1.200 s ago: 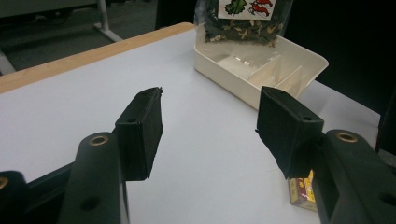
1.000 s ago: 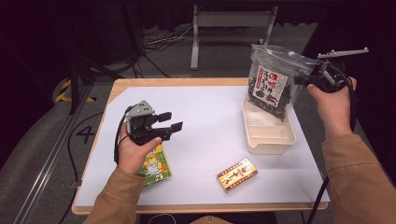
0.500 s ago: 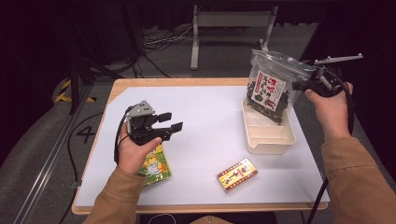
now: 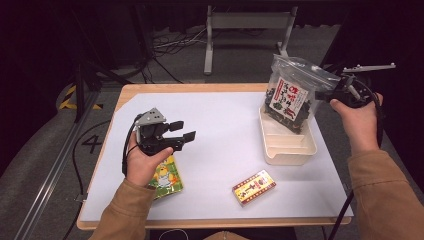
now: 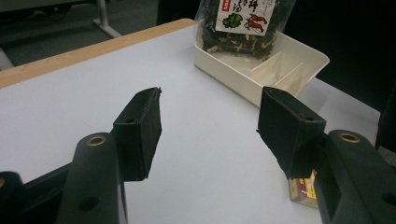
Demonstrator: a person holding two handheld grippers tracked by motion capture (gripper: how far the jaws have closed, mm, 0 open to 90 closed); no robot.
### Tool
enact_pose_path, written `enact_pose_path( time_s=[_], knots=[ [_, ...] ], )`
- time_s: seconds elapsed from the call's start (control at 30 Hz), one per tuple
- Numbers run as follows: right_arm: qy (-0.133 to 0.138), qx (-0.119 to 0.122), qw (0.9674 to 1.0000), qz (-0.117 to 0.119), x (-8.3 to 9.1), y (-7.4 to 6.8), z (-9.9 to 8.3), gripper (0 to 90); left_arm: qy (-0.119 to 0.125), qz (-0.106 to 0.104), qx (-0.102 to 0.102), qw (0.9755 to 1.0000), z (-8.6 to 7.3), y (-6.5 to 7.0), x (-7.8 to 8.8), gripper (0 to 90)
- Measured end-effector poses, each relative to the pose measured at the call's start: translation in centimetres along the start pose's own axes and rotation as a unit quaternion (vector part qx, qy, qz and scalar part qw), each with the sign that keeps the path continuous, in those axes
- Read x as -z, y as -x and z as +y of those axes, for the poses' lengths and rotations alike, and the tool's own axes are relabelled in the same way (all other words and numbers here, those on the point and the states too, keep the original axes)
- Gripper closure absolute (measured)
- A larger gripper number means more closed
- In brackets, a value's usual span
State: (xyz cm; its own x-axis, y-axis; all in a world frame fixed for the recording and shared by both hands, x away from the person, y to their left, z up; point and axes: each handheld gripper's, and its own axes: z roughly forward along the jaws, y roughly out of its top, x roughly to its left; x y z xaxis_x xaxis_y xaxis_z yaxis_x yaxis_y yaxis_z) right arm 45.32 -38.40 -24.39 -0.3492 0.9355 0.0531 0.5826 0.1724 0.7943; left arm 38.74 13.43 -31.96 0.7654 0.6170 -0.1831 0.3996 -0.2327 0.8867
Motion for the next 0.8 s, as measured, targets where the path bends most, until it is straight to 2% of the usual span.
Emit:
enact_pose_path(
  time_s=[0.1,0.2,0.47,0.6,0.7,0.8],
  knots=[
    [0.002,-0.003,1.0,0.003,0.2,0.1,-0.3,59.4,-0.001,0.001,0.001,1.0,-0.1,-0.1,0.1,40.0],
    [0.008,-0.005,0.9999,0.005,0.6,0.2,-0.7,56.3,-0.003,0.004,-0.001,1.0,-0.2,-0.2,0.3,39.7],
    [0.017,0.002,0.9998,0.008,1.8,0.1,-1.7,53.9,-0.004,0.009,0.002,1.0,-0.4,-0.5,1.0,38.8],
    [0.025,0.013,0.9995,0.014,2.7,-0.4,-2.2,53.8,-0.007,0.011,0.001,0.9999,-0.6,-0.8,1.4,38.3],
    [0.033,0.018,0.9991,0.021,3.4,-0.8,-2.6,53.9,-0.005,0.016,0.011,0.9998,-0.9,-1.1,1.9,37.8],
    [0.035,0.026,0.9986,0.03,3.9,-1.5,-2.9,53.9,-0.011,0.02,0.004,0.9997,-1.0,-1.2,2.3,37.7]
  ],
)
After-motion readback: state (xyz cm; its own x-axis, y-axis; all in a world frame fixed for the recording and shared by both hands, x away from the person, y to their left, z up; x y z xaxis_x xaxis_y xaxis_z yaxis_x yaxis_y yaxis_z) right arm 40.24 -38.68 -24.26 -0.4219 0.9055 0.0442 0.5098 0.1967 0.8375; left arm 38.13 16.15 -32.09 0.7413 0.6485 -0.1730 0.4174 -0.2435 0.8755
